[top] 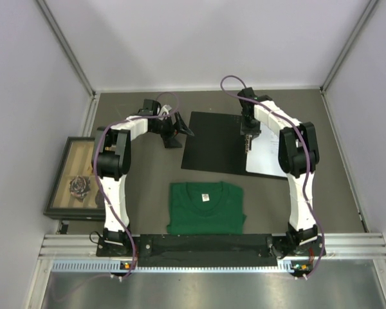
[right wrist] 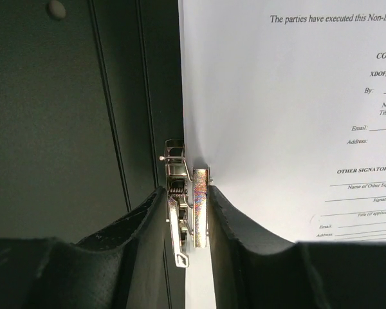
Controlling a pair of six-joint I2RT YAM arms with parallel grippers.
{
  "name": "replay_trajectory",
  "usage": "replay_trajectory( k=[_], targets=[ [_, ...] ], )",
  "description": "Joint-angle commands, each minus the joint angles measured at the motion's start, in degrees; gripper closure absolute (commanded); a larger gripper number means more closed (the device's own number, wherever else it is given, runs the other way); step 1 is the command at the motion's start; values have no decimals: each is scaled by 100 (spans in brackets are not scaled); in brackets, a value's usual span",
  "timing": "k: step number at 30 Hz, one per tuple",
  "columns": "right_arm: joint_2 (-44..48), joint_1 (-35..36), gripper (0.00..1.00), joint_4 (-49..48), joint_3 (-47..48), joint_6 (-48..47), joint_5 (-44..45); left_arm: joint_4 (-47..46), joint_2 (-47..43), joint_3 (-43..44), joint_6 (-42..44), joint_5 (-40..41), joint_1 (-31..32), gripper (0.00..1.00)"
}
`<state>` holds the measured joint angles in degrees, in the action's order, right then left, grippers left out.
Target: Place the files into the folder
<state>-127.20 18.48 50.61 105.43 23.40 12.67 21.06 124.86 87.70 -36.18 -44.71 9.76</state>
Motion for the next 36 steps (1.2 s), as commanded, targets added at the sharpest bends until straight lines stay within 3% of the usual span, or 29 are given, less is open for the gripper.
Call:
replay_trajectory(
  k=[1,19,29,33,36],
  targets=[
    [-60,42,69,28,197,16,-1,65,-181,-166,164,314,-27,6],
    [-385,209,71,-16,83,270,60,12,-216,-236,138,278,-18,7],
    [-490,384,87,107,-181,543,903,12,-295,-271,112,322,-9,6],
    [-482,376,100,81,-137,543,887,21,-374,-271,85,375,-9,5],
    [-341,384,100,-94,-154,508,633,56,-445,-271,85,393,-9,5]
  ],
)
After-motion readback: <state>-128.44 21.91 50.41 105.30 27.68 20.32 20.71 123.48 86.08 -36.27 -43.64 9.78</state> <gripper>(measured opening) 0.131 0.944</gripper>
